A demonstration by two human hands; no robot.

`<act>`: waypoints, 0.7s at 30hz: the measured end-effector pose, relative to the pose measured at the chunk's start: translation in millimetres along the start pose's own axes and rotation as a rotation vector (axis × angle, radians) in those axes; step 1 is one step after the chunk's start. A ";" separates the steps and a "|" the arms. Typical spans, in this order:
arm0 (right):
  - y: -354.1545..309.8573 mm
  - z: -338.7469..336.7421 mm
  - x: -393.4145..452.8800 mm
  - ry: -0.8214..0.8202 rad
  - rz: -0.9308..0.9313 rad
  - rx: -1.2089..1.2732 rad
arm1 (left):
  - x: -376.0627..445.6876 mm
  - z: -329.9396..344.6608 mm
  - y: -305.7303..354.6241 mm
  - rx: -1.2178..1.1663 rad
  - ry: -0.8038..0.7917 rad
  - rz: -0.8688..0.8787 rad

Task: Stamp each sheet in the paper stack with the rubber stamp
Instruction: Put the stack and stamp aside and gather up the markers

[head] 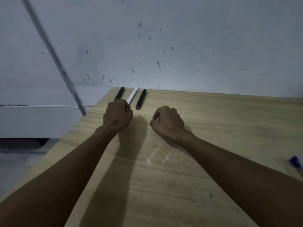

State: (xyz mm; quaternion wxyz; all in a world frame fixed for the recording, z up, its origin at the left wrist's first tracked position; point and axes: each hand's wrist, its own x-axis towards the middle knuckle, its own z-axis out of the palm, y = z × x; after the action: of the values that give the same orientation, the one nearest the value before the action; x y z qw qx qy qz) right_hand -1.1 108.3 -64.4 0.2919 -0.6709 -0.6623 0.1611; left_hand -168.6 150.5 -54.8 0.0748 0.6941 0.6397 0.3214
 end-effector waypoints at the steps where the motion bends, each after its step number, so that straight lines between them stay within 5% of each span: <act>1: -4.4 6.2 13.6 -0.004 -0.006 -0.004 | 12.6 1.1 -3.8 0.021 0.004 -0.004; 11: -39.0 47.4 122.5 -0.027 0.092 -0.121 | 108.5 32.9 -21.8 0.214 -0.147 -0.053; 21: -37.1 34.7 123.6 -0.152 0.070 -0.198 | 109.0 44.1 -15.1 0.188 -0.184 -0.114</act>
State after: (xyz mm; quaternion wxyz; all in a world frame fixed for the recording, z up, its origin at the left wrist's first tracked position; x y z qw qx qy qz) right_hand -42.8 234.2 -47.9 0.1673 -0.7049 -0.6715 0.1554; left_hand -160.2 268.7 -58.9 0.0859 0.6873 0.6958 0.1902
